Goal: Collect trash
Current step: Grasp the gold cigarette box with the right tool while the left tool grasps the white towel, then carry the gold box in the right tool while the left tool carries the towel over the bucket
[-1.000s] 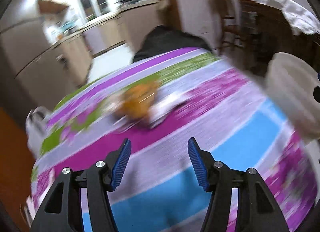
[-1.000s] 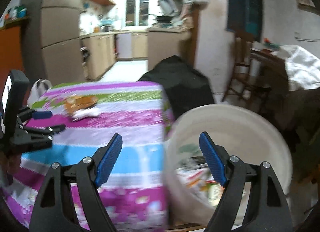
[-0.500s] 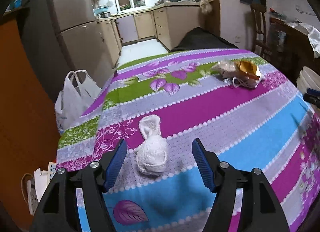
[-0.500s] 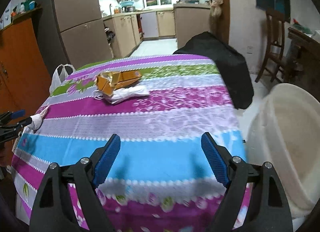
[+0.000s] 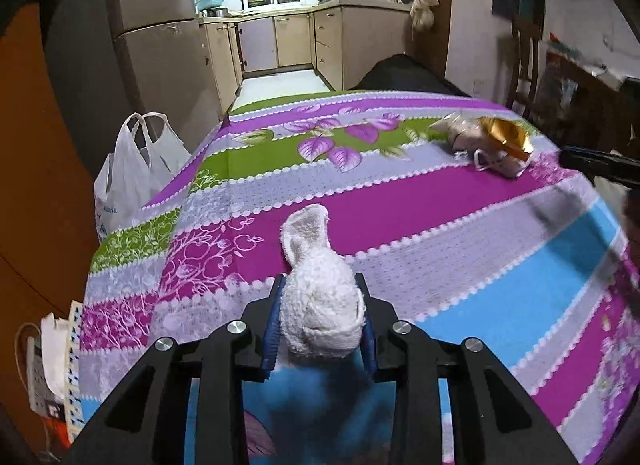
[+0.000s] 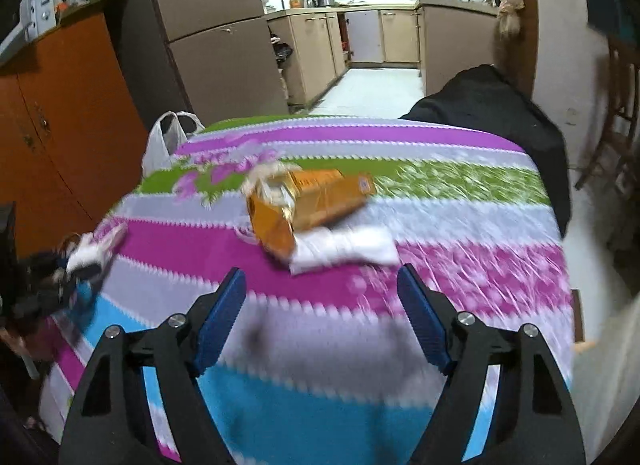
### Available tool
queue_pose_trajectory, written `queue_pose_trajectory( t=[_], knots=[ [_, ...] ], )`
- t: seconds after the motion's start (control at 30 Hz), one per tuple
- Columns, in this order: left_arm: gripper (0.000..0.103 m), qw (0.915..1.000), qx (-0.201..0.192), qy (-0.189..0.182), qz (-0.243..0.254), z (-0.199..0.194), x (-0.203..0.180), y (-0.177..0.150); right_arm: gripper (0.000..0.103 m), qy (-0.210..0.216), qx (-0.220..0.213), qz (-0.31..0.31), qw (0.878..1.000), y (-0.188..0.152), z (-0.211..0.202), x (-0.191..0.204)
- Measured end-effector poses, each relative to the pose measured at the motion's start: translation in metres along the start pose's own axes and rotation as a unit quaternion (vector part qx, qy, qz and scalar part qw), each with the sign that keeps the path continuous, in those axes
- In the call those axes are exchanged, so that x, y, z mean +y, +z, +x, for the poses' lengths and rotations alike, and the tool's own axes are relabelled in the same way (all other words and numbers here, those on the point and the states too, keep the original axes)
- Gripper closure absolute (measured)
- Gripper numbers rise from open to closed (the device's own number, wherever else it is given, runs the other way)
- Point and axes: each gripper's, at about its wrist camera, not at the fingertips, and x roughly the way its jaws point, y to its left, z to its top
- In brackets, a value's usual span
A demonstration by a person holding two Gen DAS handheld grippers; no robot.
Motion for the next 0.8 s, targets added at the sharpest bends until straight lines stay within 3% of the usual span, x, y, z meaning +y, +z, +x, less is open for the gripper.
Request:
queue_pose_trajectory(
  t=[0.13, 0.2, 0.3, 0.37, 0.4, 0.47, 0.6, 0.8],
  knots=[
    [0.069, 0.9999, 0.001, -0.011, 0.001, -0.005, -0.014, -0.002, 0.028, -0.005, 0.006, 0.11, 0.994, 0.033, 0.025, -0.021],
    [0.069, 0.9999, 0.004, -0.01, 0.004, -0.002, -0.02, -0.004, 0.027, 0.003, 0.032, 0.181, 0.983, 0.049, 0.045, -0.028],
    [0.069, 0.9997, 0.018, -0.014, 0.002, 0.005, -0.025, -0.007, 0.016, -0.002, 0.066, 0.225, 0.972, 0.059, 0.068, -0.021],
    [0.069, 0.9998, 0.017, -0.012, 0.002, 0.005, -0.027, -0.01, 0.019, -0.016, 0.099, 0.206, 0.973, 0.059, 0.083, -0.01],
    [0.069, 0.9998, 0.017, -0.012, 0.002, 0.004, -0.027, -0.011, 0.039, -0.032, 0.096, 0.181, 0.978, 0.059, 0.084, -0.004],
    [0.069, 0.9997, 0.017, -0.016, -0.003, 0.003, -0.026, -0.012, 0.058, -0.017, 0.105, 0.168, 0.98, 0.054, 0.082, -0.004],
    [0.068, 0.9998, 0.014, -0.015, -0.007, 0.003, -0.025, -0.015, 0.069, 0.018, 0.073, 0.145, 0.987, 0.043, 0.047, -0.008],
    [0.068, 0.9994, 0.012, -0.031, -0.005, -0.004, -0.032, -0.018, 0.069, 0.078, 0.029, 0.116, 0.99, 0.011, -0.036, -0.005]
  ],
)
